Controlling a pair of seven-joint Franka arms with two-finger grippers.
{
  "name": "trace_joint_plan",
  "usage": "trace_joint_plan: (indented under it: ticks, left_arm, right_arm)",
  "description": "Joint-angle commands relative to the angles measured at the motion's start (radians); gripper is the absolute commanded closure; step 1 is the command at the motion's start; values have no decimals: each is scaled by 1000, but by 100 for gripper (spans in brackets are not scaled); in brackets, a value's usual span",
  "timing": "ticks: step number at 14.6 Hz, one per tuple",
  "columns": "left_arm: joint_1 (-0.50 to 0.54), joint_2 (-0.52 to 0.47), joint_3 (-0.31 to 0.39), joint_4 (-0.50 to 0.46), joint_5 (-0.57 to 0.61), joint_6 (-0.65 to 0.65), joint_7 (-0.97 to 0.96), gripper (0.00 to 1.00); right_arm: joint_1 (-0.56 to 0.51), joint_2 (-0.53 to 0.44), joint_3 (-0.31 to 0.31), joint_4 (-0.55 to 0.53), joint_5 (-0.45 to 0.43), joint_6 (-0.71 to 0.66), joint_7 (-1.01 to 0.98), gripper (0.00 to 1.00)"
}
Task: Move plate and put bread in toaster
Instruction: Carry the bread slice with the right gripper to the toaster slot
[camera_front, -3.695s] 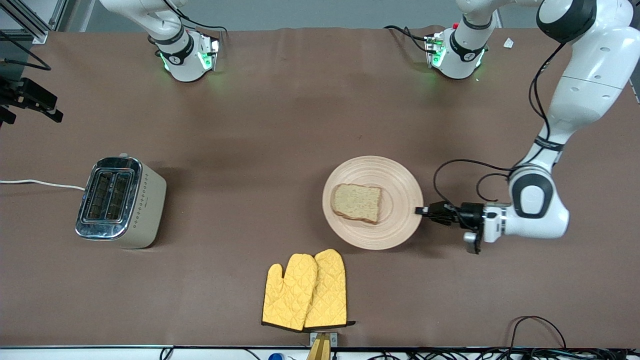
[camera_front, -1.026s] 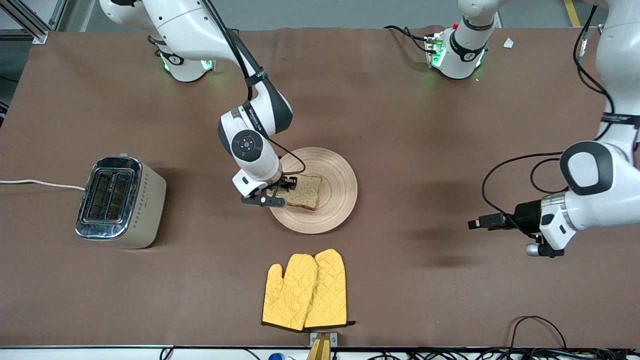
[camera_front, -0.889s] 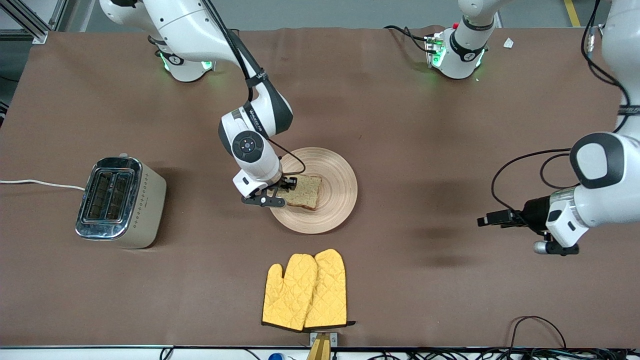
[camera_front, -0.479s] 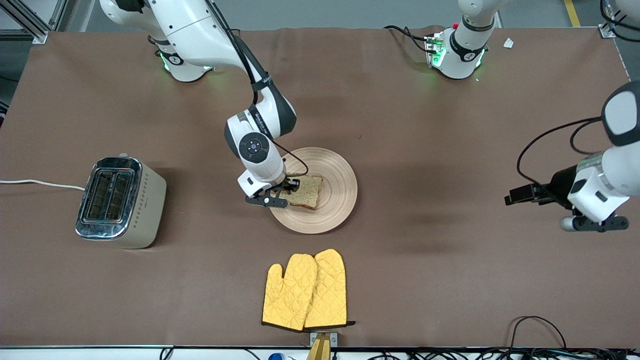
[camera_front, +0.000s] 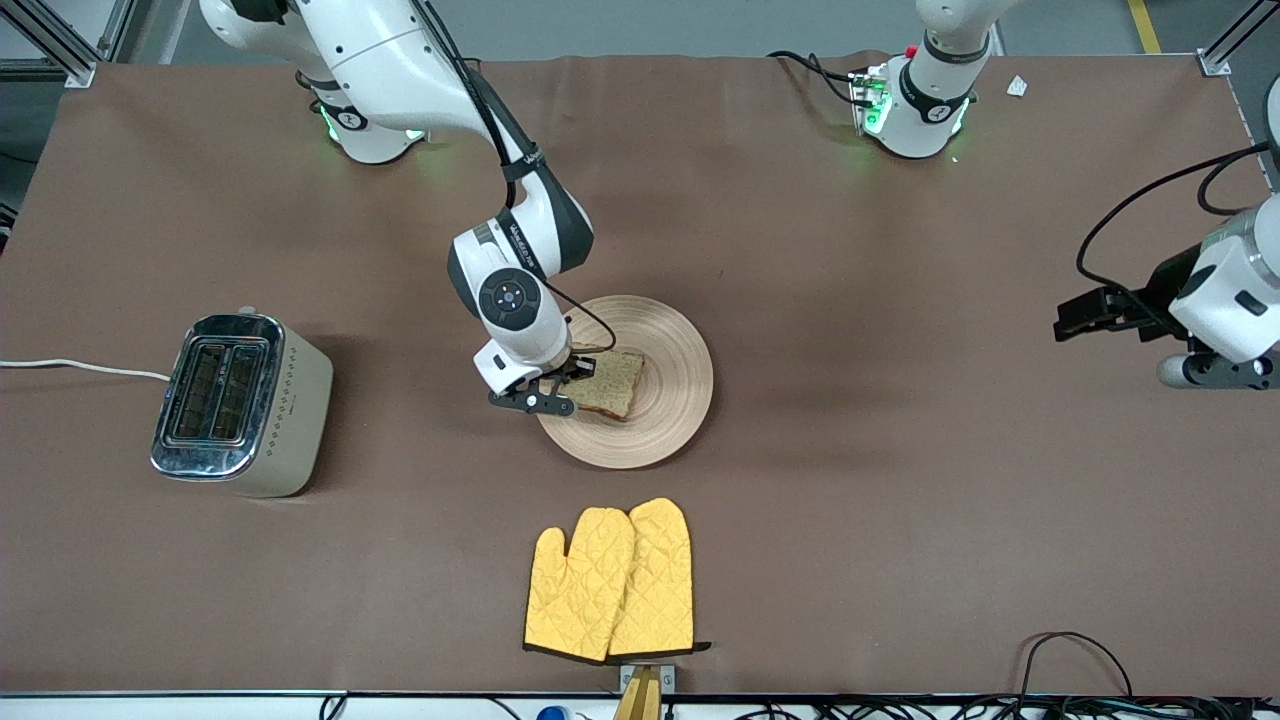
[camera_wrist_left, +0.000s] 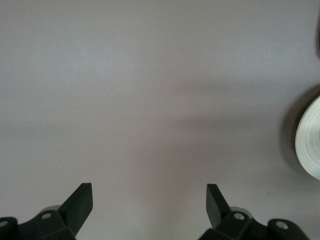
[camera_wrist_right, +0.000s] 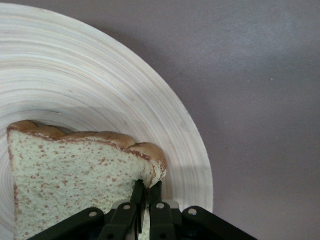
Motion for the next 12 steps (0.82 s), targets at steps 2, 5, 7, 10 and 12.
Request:
trace_joint_plan:
  ticks: [2,5,7,10,12]
  left_arm:
    - [-26,-42,-1,35,22,-56,1,0]
    - [-239,-100,256,32,-6,-56,12,0]
    - [-351,-137,373,19,-41,-62,7,0]
    - [-451,-200,484,-37,-81,-93,-4,0]
    - [-519,-249,547,-95,-111,-98,-14,0]
  right_arm:
    - [-2,-61,-55,86,-38,-189,-7,100]
    - [-2,-72,-133,230,-120,-445,-64,100]
    - [-2,-72,-194,329,-188,-614,-148,100]
    - [0,-72,-285,384,-329,-740,-330,100]
    - [1,-72,-322,384,-453,-757,-438,100]
